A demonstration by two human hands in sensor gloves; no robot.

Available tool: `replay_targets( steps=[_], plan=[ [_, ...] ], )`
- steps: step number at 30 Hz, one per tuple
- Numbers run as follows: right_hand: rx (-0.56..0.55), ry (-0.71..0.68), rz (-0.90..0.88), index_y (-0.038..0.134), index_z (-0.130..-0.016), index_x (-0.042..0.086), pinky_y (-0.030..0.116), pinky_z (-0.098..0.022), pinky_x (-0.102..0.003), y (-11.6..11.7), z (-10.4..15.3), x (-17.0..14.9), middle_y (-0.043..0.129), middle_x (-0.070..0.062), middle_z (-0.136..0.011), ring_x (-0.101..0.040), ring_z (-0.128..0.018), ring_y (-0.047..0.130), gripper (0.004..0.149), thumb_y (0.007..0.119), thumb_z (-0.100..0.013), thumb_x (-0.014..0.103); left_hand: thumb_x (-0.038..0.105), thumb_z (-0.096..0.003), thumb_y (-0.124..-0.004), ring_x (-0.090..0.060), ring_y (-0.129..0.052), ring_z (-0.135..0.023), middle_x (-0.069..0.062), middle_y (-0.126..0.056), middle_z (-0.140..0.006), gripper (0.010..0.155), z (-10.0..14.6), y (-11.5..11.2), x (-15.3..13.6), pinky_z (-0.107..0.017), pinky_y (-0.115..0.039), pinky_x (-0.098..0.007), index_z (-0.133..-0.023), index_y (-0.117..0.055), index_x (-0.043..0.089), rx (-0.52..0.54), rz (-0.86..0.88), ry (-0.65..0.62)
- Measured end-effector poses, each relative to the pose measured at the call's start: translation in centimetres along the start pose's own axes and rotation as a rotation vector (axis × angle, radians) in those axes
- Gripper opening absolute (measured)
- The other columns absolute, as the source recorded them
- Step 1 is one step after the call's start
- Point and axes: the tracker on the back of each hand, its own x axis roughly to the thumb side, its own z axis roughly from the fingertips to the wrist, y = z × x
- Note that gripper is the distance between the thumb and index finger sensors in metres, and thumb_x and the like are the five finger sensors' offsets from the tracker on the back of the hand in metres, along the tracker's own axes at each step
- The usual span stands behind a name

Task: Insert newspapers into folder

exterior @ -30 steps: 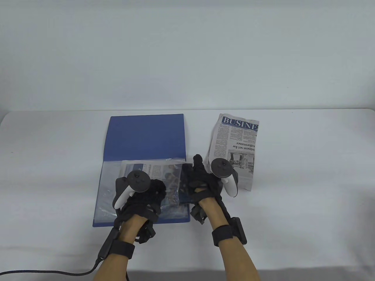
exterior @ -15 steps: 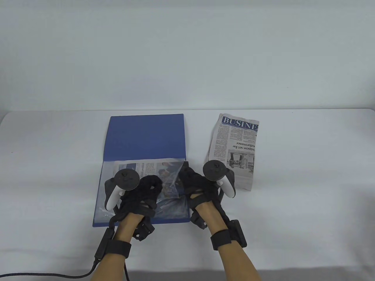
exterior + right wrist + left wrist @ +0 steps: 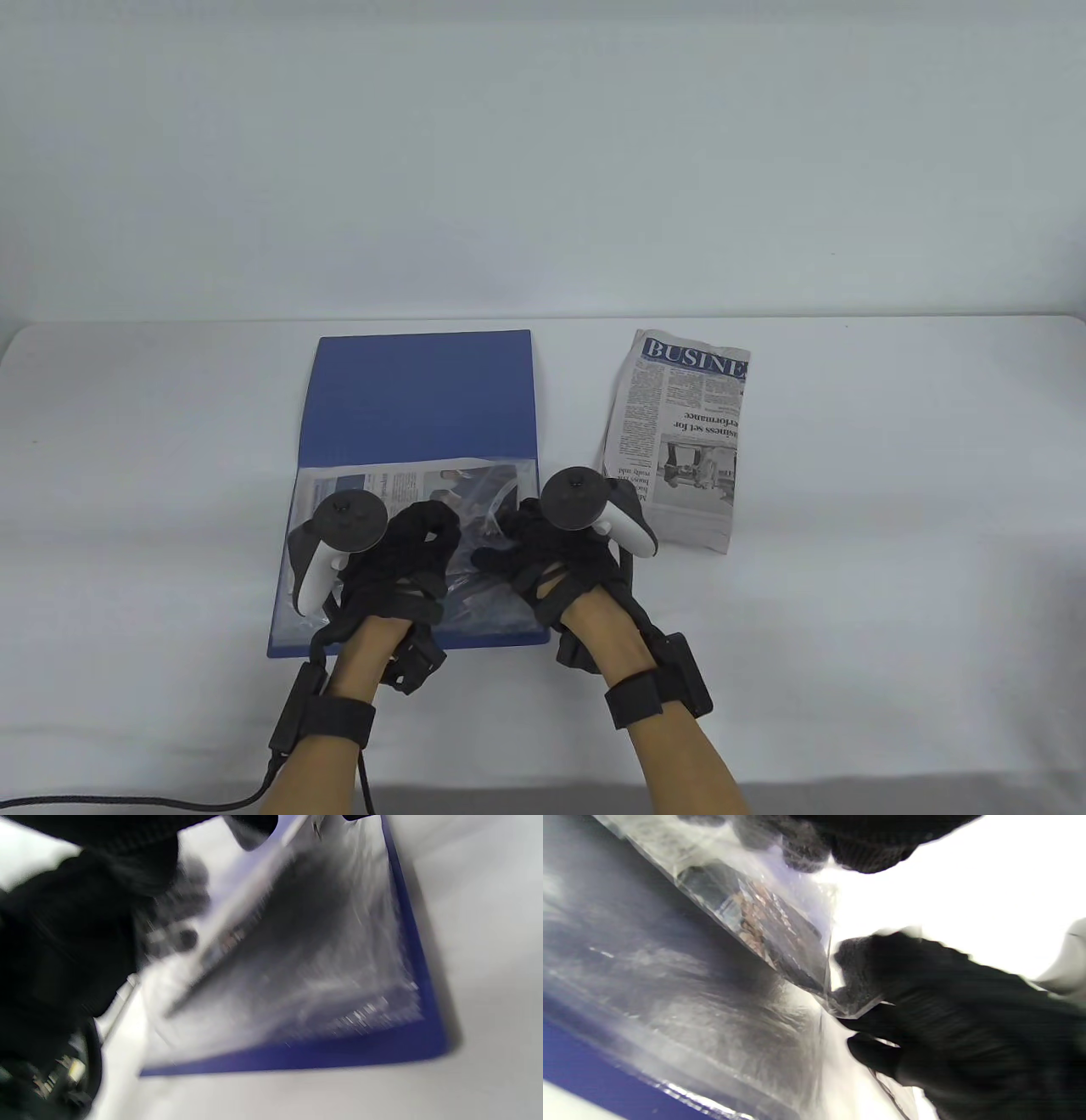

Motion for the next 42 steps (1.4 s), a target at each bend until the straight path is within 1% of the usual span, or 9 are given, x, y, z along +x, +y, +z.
replay_targets(
  steps=[3,11,17,21,25,28,34,38,42],
  plan=[
    [-0.115,0.022,0.091,0.059,-0.098,0.008,0.044,-0.062,-0.072,-0.7,-0.6,1.1,0.038,-0.024,-0.102,-0.049,-0.087,0.059,0.042,0.067,-0.059,0.022,0.042,-0.0637,-0.066,-0.031,-0.045,-0.121,0.004,-0.054,-0.122,0.041,0.3,0.2,0.5,-0.093,-0.039,-0.055,-0.103,-0.056,0.038,0.031,0.003,-0.02],
    [-0.448,0.088,-0.177,0.06,-0.104,0.007,0.071,-0.053,-0.055,-7.6,-0.2,2.5,0.074,-0.018,-0.087,-0.035,-0.062,0.091,0.049,0.073,-0.06,0.023,0.044,-0.064,-0.057,-0.035,-0.021,-0.122,-0.001,-0.032,-0.127,0.055,3.4,1.7,4.5,-0.093,-0.02,-0.056,-0.114,-0.036,0.037,0.274,-0.069,-0.197],
    [-0.543,0.129,-0.331,0.055,-0.105,0.002,0.073,-0.052,-0.052,-11.5,-2.2,1.5,0.074,-0.018,-0.086,-0.032,-0.059,0.092,0.052,0.073,-0.061,0.025,0.046,-0.0638,-0.056,-0.034,-0.016,-0.122,0.0,-0.029,-0.128,0.056,4.4,2.3,5.1,-0.092,-0.018,-0.057,-0.115,-0.035,0.038,0.35,-0.098,-0.225],
    [-0.569,0.107,-0.492,0.05,-0.106,0.003,0.071,-0.054,-0.052,-13.3,-3.8,0.0,0.07,-0.018,-0.09,-0.031,-0.063,0.09,0.054,0.069,-0.062,0.027,0.046,-0.0639,-0.056,-0.035,-0.016,-0.121,-0.002,-0.03,-0.127,0.054,3.5,2.2,4.0,-0.092,-0.019,-0.059,-0.115,-0.039,0.036,0.287,-0.043,-0.167],
    [-0.56,0.003,-0.779,0.02,-0.109,0.005,0.053,-0.065,-0.06,-13.7,-5.2,-1.2,0.038,-0.022,-0.104,-0.042,-0.088,0.065,0.071,0.061,-0.063,0.038,0.046,-0.064,-0.056,-0.036,-0.016,-0.121,-0.003,-0.031,-0.128,0.054,2.2,1.4,2.9,-0.091,-0.021,-0.061,-0.115,-0.041,0.035,0.193,-0.033,-0.108],
    [-0.608,0.022,-0.653,0.017,-0.11,0.006,0.047,-0.067,-0.063,-14.4,-4.5,-1.4,0.03,-0.021,-0.106,-0.044,-0.093,0.056,0.072,0.06,-0.063,0.041,0.045,-0.064,-0.056,-0.037,-0.018,-0.121,-0.004,-0.034,-0.127,0.054,1.2,0.7,2.6,-0.09,-0.023,-0.062,-0.115,-0.042,0.034,0.093,-0.067,-0.073],
    [-0.552,-0.134,-0.538,0.021,-0.109,0.0,0.044,-0.064,-0.068,-12.7,-1.4,-1.5,0.031,-0.027,-0.104,-0.051,-0.09,0.054,0.073,0.062,-0.063,0.039,0.048,-0.0635,-0.061,-0.04,0.002,-0.116,-0.007,-0.011,-0.127,0.067,-1.0,-3.0,1.5,-0.088,-0.015,-0.063,-0.118,-0.024,0.036,-0.288,-0.323,0.09],
    [-0.47,-0.105,-0.386,0.03,-0.109,-0.001,0.047,-0.062,-0.068,-9.4,1.7,-1.7,0.038,-0.028,-0.103,-0.052,-0.088,0.06,0.07,0.063,-0.062,0.039,0.059,-0.0591,-0.065,-0.038,0.004,-0.114,-0.005,0.001,-0.124,0.091,-1.7,-5.4,0.5,-0.089,-0.015,-0.057,-0.112,0.005,0.033,-0.348,-0.419,0.144],
    [-0.344,-0.02,-0.293,0.034,-0.108,-0.002,0.049,-0.062,-0.069,-4.4,3.6,-2.7,0.042,-0.029,-0.103,-0.053,-0.086,0.063,0.07,0.065,-0.062,0.04,0.057,-0.0594,-0.067,-0.038,0.007,-0.111,-0.004,0.004,-0.122,0.079,-1.9,-6.6,0.7,-0.086,-0.01,-0.053,-0.114,-0.015,0.034,-0.328,-0.516,0.18]
  ],
)
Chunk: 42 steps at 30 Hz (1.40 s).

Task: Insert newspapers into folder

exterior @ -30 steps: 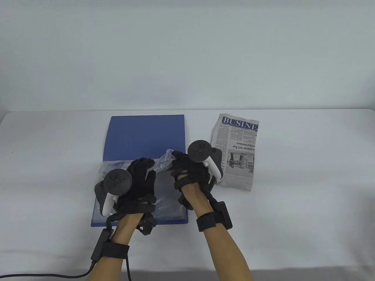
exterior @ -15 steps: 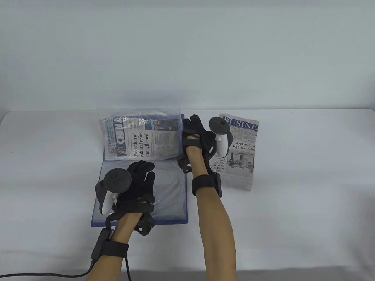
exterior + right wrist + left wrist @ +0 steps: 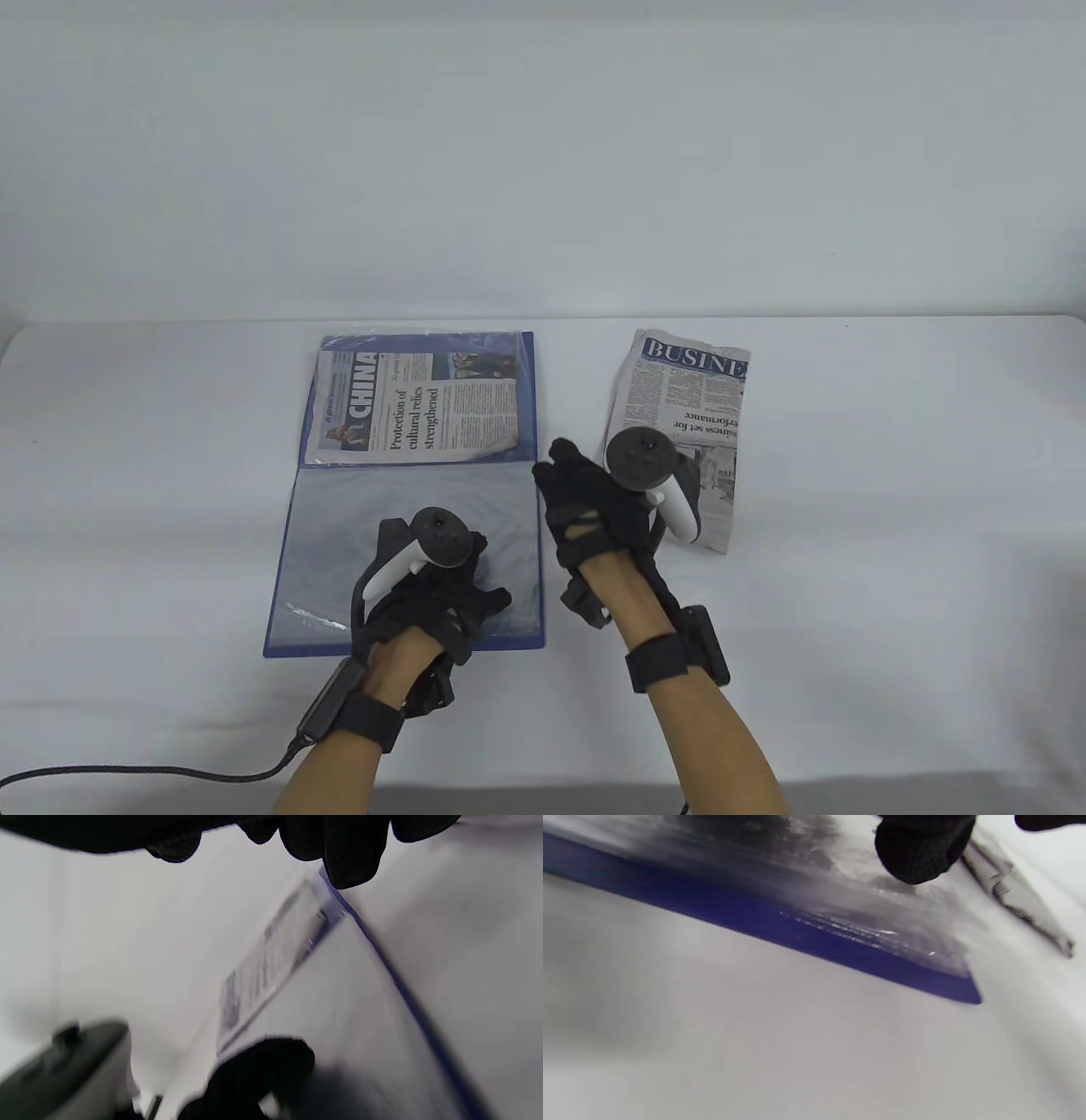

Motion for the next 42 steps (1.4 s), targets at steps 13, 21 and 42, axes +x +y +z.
replay_targets(
  steps=[13,21,42],
  plan=[
    [0.069,0.038,-0.069,0.021,-0.107,-0.003,0.043,-0.062,-0.07,1.0,0.8,-1.8,0.029,-0.031,-0.102,-0.056,-0.089,0.053,0.075,0.063,-0.062,0.039,0.047,-0.0616,-0.066,-0.036,-0.02,-0.121,0.0,-0.025,-0.127,0.042,1.2,0.9,0.6,-0.091,-0.034,-0.056,-0.1,-0.054,0.034,0.175,-0.053,0.035],
    [0.051,0.142,0.027,0.056,-0.093,0.002,0.044,-0.063,-0.068,0.7,0.8,-1.9,0.037,-0.027,-0.101,-0.051,-0.087,0.06,0.044,0.067,-0.062,0.03,0.046,-0.0623,-0.066,-0.035,-0.025,-0.122,0.001,-0.032,-0.127,0.043,2.6,2.7,-0.9,-0.091,-0.034,-0.058,-0.101,-0.053,0.033,0.231,0.232,-0.103],
    [0.131,0.111,-0.032,0.071,-0.089,-0.001,0.021,-0.06,-0.075,3.9,-1.0,-2.0,0.027,-0.025,-0.107,-0.06,-0.095,0.029,0.039,0.073,-0.058,0.023,0.045,-0.0626,-0.067,-0.035,-0.032,-0.121,0.001,-0.039,-0.126,0.041,3.3,3.4,-1.9,-0.09,-0.036,-0.059,-0.1,-0.056,0.032,0.273,0.343,-0.108]
  ],
)
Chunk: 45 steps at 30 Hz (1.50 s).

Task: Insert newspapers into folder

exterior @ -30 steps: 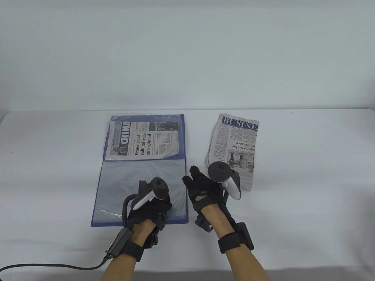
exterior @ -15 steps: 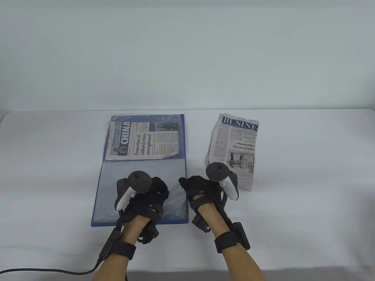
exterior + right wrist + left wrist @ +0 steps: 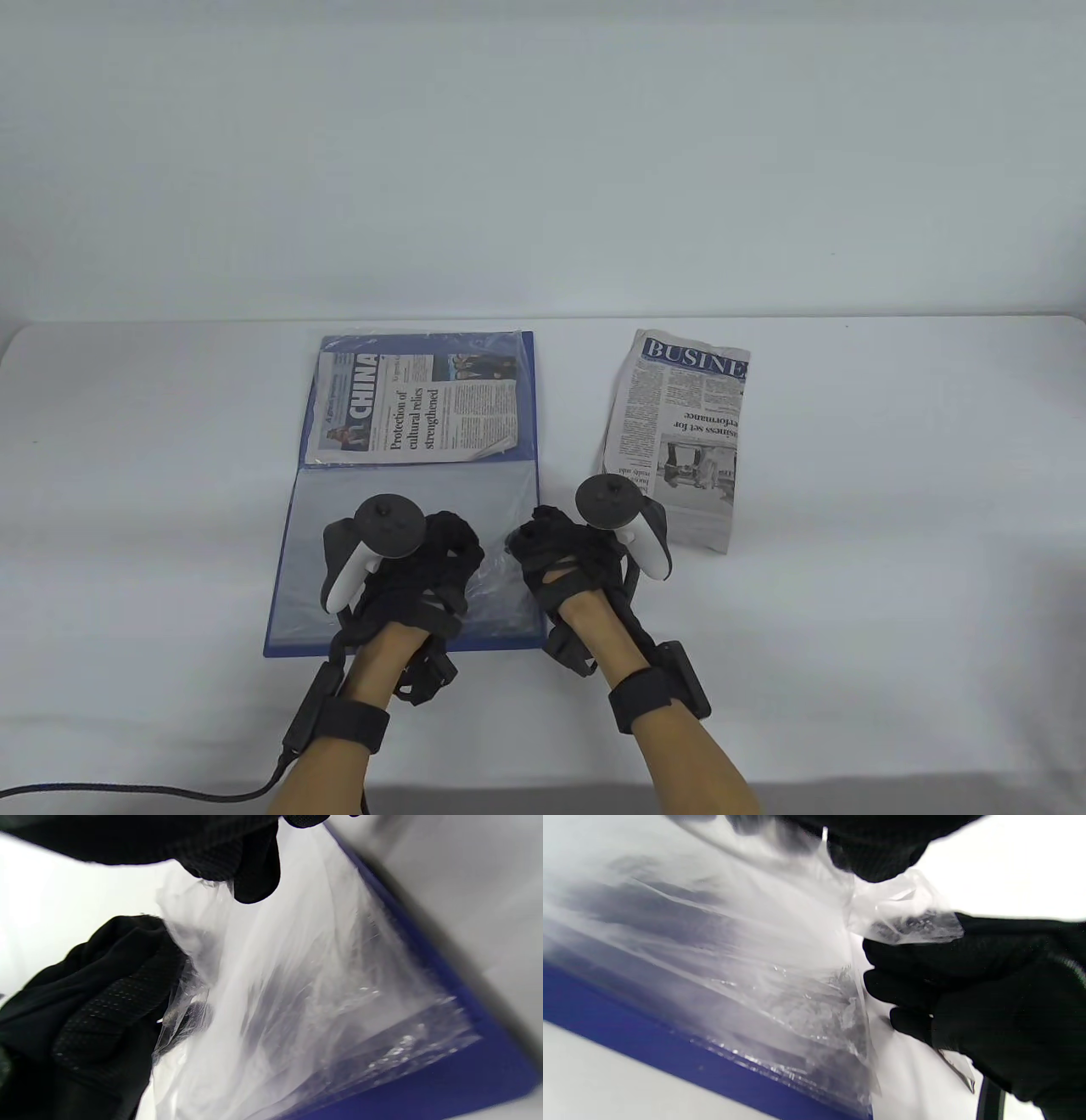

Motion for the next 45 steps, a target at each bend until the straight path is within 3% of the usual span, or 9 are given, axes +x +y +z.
replay_targets(
  steps=[7,12,17,21,26,32,36,40,45],
  plan=[
    [0.063,0.185,0.373,0.068,-0.092,-0.001,0.026,-0.062,-0.074,-0.5,0.9,1.5,0.022,-0.028,-0.106,-0.06,-0.095,0.027,0.042,0.071,-0.059,0.025,0.045,-0.062,-0.068,-0.035,-0.036,-0.121,0.001,-0.042,-0.125,0.042,0.1,0.2,-0.2,-0.091,-0.038,-0.059,-0.1,-0.058,0.031,0.007,-0.018,0.001],
    [-0.076,-0.112,0.173,0.05,-0.106,-0.001,0.019,-0.06,-0.076,-2.1,1.5,1.6,0.016,-0.028,-0.107,-0.061,-0.095,0.017,0.065,0.063,-0.061,0.043,0.045,-0.0621,-0.068,-0.035,-0.036,-0.121,0.001,-0.043,-0.125,0.042,-0.1,-0.1,-0.1,-0.09,-0.038,-0.059,-0.101,-0.059,0.031,-0.019,-0.035,0.001],
    [0.14,-0.117,0.193,0.062,-0.107,0.005,0.008,-0.056,-0.076,-0.1,-0.1,0.0,0.009,-0.021,-0.11,-0.057,-0.091,-0.01,0.081,0.054,-0.051,0.063,0.046,-0.0616,-0.066,-0.034,-0.033,-0.121,0.001,-0.042,-0.125,0.043,-0.2,-0.3,-0.2,-0.091,-0.037,-0.059,-0.1,-0.057,0.03,-0.024,-0.049,-0.004],
    [0.197,-0.073,0.474,0.074,-0.101,0.007,0.004,-0.055,-0.075,0.7,-0.5,0.0,0.013,-0.017,-0.111,-0.053,-0.089,-0.015,0.08,0.052,-0.05,0.064,0.046,-0.0611,-0.064,-0.033,-0.034,-0.122,0.002,-0.042,-0.124,0.043,0.1,0.1,-0.1,-0.091,-0.037,-0.058,-0.1,-0.056,0.031,0.046,-0.053,-0.007],
    [0.224,-0.052,0.383,0.074,-0.098,0.002,0.007,-0.056,-0.076,1.2,-1.0,0.5,0.014,-0.021,-0.11,-0.055,-0.091,-0.01,0.075,0.055,-0.055,0.059,0.046,-0.0602,-0.063,-0.03,-0.034,-0.123,0.005,-0.04,-0.125,0.043,0.3,-0.1,0.4,-0.093,-0.037,-0.056,-0.1,-0.054,0.032,0.078,-0.12,-0.035],
    [-0.136,-0.001,0.306,0.068,-0.096,-0.006,0.018,-0.06,-0.076,-3.8,0.6,0.2,0.024,-0.029,-0.107,-0.058,-0.096,0.016,0.066,0.062,-0.06,0.05,0.047,-0.0607,-0.063,-0.031,-0.034,-0.122,0.005,-0.041,-0.124,0.043,0.4,0.2,0.0,-0.093,-0.037,-0.056,-0.1,-0.054,0.032,0.09,-0.066,-0.032],
    [-0.546,0.447,0.575,0.068,-0.092,-0.009,0.029,-0.062,-0.074,-9.1,3.3,-2.9,0.038,-0.03,-0.105,-0.059,-0.095,0.034,0.065,0.066,-0.06,0.048,0.047,-0.0609,-0.063,-0.031,-0.034,-0.122,0.004,-0.042,-0.124,0.043,0.3,0.1,-0.3,-0.092,-0.038,-0.057,-0.1,-0.054,0.032,0.083,-0.069,-0.023],
    [-0.501,0.664,0.593,0.054,-0.097,-0.01,0.029,-0.063,-0.074,-12.1,4.2,-7.8,0.032,-0.03,-0.104,-0.059,-0.096,0.031,0.082,0.065,-0.056,0.061,0.047,-0.0609,-0.064,-0.03,-0.035,-0.122,0.005,-0.043,-0.124,0.043,0.1,-0.1,0.0,-0.093,-0.038,-0.056,-0.1,-0.055,0.032,0.071,-0.084,-0.021],
    [-0.434,0.633,0.455,0.048,-0.093,-0.004,0.027,-0.063,-0.073,-13.1,4.4,-10.7,0.025,-0.028,-0.102,-0.057,-0.096,0.024,0.068,0.076,-0.058,0.048,0.048,-0.061,-0.064,-0.03,-0.035,-0.122,0.005,-0.044,-0.124,0.043,0.1,-0.4,0.3,-0.093,-0.038,-0.056,-0.1,-0.055,0.032,0.063,-0.12,-0.026]
  ],
)
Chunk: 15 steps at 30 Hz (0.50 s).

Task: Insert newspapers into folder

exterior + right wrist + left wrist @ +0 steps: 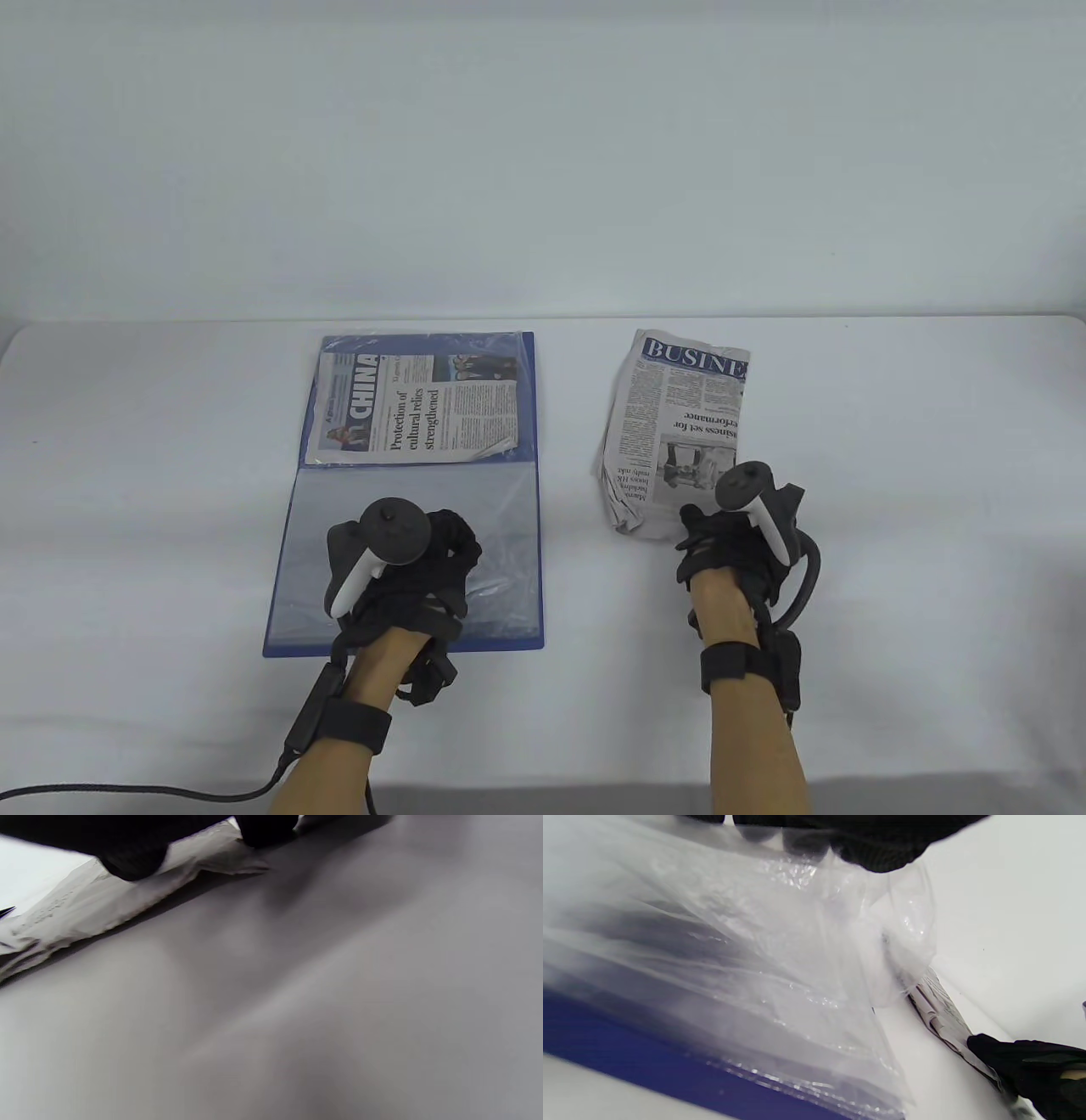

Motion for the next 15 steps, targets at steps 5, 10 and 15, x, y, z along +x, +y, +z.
replay_targets(
  steps=[5,10,15],
  plan=[
    [-0.001,0.017,-0.044,0.054,-0.093,-0.003,0.032,-0.065,-0.072,-0.5,0.2,-0.3,0.031,-0.026,-0.103,-0.055,-0.097,0.031,0.054,0.078,-0.058,0.029,0.047,-0.061,-0.064,-0.03,-0.035,-0.122,0.005,-0.044,-0.124,0.043,0.0,0.1,-0.2,-0.093,-0.038,-0.056,-0.1,-0.055,0.032,0.003,-0.001,-0.001],
    [-0.074,0.029,-0.244,0.06,-0.09,-0.005,0.035,-0.065,-0.073,-1.2,0.5,-2.1,0.036,-0.027,-0.101,-0.054,-0.096,0.035,0.044,0.076,-0.056,0.019,0.047,-0.061,-0.064,-0.03,-0.035,-0.123,0.005,-0.044,-0.124,0.043,0.0,0.2,-0.5,-0.093,-0.038,-0.056,-0.1,-0.055,0.032,0.006,0.008,0.005],
    [-0.163,-0.023,-0.527,0.048,-0.092,0.001,0.051,-0.061,-0.073,-4.0,1.6,-3.6,0.03,-0.028,-0.1,-0.057,-0.093,0.048,0.042,0.065,-0.057,0.017,0.047,-0.0611,-0.064,-0.03,-0.035,-0.122,0.006,-0.043,-0.124,0.043,0.1,0.3,-0.6,-0.093,-0.038,-0.056,-0.1,-0.055,0.032,0.003,0.019,0.009]
  ],
)
